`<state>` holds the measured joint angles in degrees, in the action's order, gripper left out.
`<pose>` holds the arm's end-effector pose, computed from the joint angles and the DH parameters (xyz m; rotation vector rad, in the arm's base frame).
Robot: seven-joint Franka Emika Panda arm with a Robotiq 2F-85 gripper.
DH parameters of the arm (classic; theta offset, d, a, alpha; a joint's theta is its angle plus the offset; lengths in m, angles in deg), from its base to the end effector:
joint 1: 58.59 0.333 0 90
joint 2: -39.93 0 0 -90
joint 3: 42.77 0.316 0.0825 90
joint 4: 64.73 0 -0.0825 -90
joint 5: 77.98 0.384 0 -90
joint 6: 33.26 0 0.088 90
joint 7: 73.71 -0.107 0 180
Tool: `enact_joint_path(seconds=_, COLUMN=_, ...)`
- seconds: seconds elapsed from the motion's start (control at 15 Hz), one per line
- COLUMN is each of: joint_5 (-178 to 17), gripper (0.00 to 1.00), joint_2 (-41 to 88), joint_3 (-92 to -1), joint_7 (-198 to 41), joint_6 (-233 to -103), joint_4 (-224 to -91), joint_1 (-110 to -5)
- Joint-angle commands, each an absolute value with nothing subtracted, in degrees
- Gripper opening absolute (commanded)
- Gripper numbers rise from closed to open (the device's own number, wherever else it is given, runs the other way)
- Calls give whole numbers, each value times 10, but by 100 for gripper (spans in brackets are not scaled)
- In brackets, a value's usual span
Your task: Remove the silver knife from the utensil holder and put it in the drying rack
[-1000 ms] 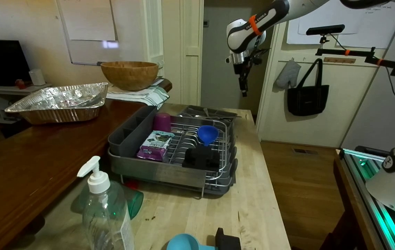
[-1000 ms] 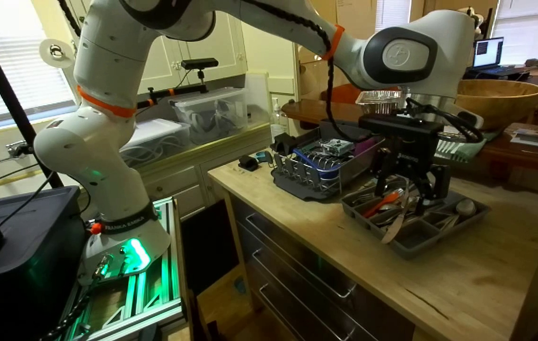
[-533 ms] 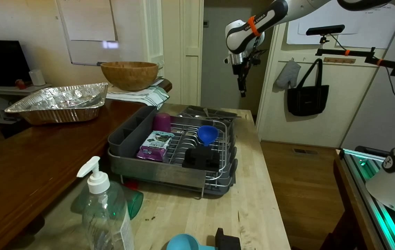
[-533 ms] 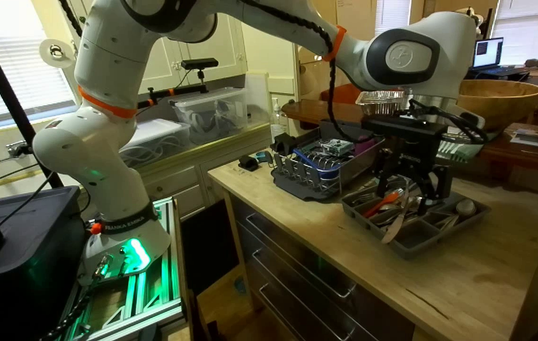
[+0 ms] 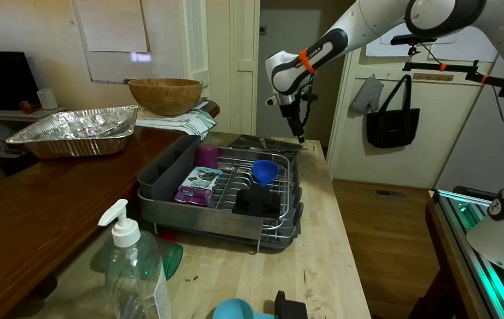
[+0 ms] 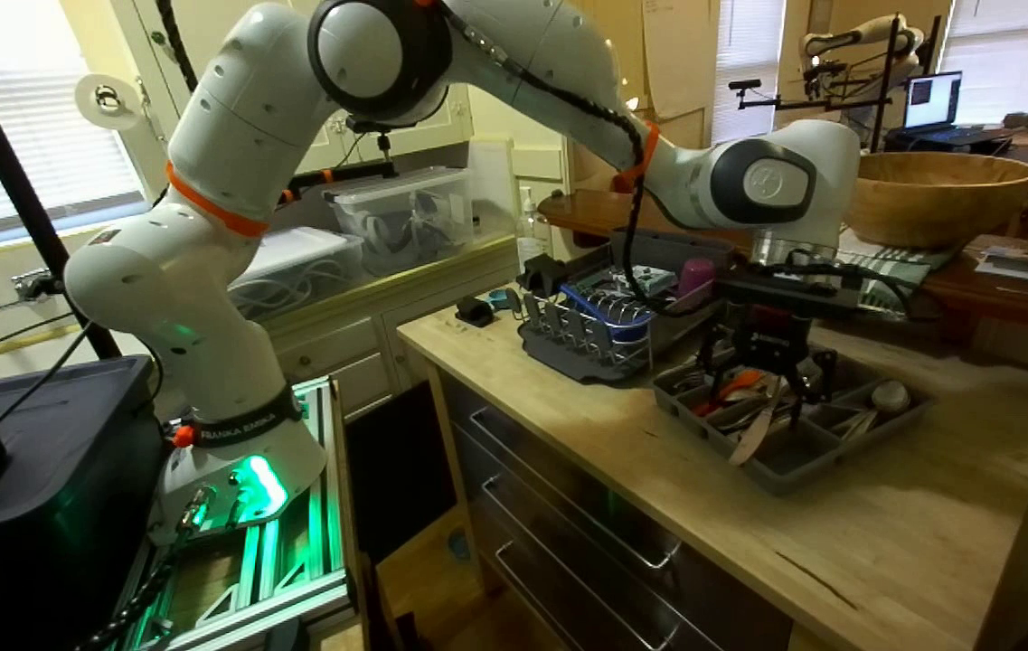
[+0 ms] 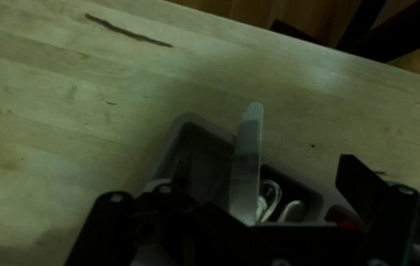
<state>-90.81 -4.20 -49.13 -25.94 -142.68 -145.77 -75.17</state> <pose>0.6419 -0.2743 0.2269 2.8970 0.8300 -0.5843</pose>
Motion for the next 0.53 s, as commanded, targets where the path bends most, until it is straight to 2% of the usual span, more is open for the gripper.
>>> enact_joint_path(seconds=0.0, joint_5=-968, gripper=100, joint_2=-113, joint_3=-507, joint_7=-269, joint_6=-1407, joint_4=-1358, joint_1=-727)
enact_joint_path(seconds=0.07, joint_5=-946, gripper=100, joint_2=-74, joint_3=-493, joint_7=-262, joint_6=-1424, joint_4=-1418, joint_1=-741)
enact_joint_path(seconds=0.47, joint_5=-969, gripper=100, joint_2=-96, joint_3=-501, joint_7=-261, joint_6=-1446, joint_4=-1388, joint_1=-729)
